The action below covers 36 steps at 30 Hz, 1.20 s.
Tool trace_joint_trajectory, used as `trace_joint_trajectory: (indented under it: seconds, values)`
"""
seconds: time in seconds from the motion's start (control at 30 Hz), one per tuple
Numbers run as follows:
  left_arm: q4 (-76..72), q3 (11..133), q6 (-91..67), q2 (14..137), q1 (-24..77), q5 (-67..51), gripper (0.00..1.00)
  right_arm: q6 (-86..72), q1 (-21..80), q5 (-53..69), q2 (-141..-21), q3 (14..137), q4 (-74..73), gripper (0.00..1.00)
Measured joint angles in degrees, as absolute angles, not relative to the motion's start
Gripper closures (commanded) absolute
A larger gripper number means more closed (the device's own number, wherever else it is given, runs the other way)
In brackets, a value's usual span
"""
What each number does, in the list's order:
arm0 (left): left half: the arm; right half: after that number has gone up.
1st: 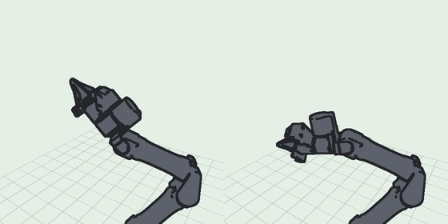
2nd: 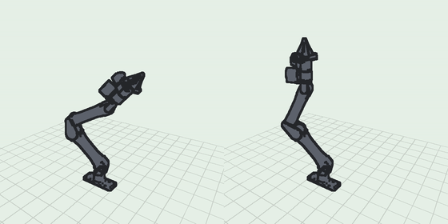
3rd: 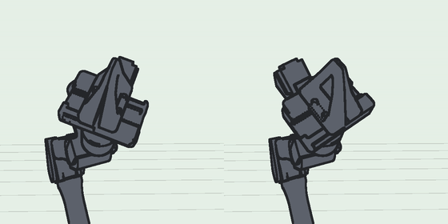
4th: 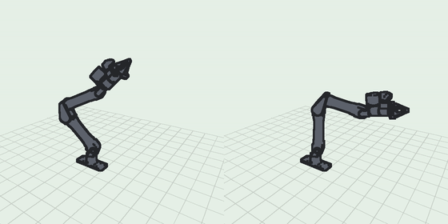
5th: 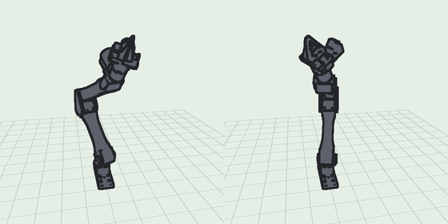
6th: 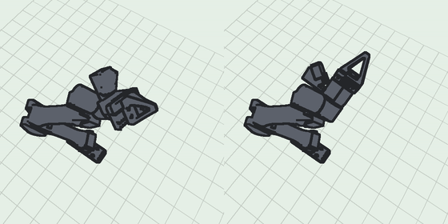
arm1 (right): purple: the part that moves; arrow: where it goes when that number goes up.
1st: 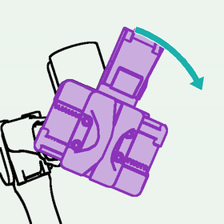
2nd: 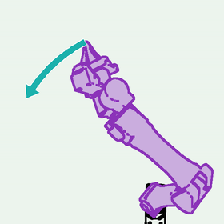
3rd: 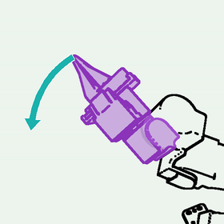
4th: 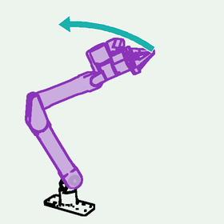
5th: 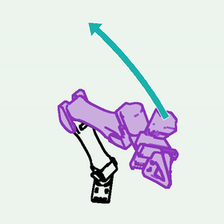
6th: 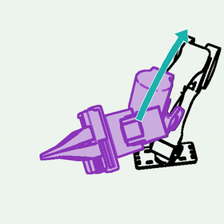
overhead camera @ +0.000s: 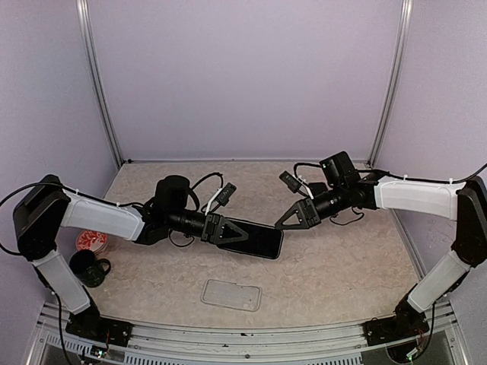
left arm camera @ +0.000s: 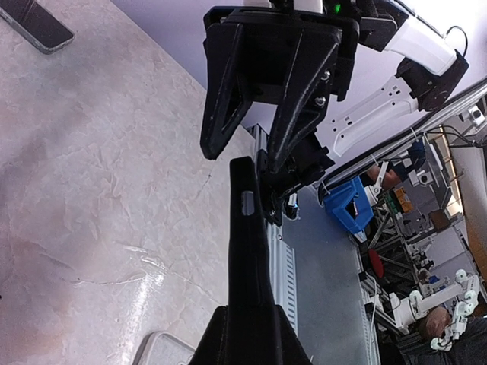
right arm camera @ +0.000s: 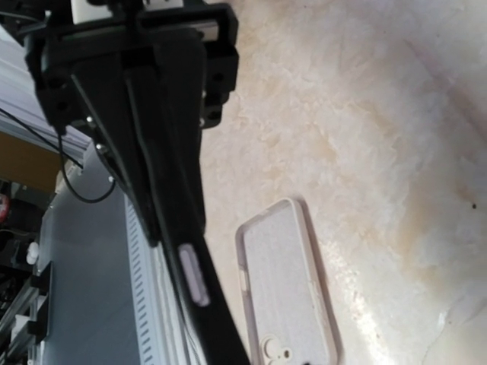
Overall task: Put the phone into the phone case
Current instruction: Press the phone with the phone case.
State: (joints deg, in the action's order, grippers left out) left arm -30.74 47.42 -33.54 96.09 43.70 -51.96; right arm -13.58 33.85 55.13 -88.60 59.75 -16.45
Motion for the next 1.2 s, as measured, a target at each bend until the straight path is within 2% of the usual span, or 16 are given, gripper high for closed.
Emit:
trace_joint_trajectory:
  seconds: [0.63, 0.97, 1.2]
  values:
    - [-29.82, 47.42, -33.17, 96.09, 43.92, -51.37, 1.0, -11.92, 34.72, 52.31, -89.19, 59.75, -17.82, 0.73]
    - [-28.73, 47.42, -33.28, 96.09, 43.86, -50.57, 1.0, -10.66, 35.24, 52.25, -89.36, 59.75, -18.59, 0.99]
    - [-28.25, 47.42, -33.54, 96.09, 43.83, -50.09, 1.0, -9.47, 35.35, 51.27, -89.36, 59.81, -18.72, 1.0]
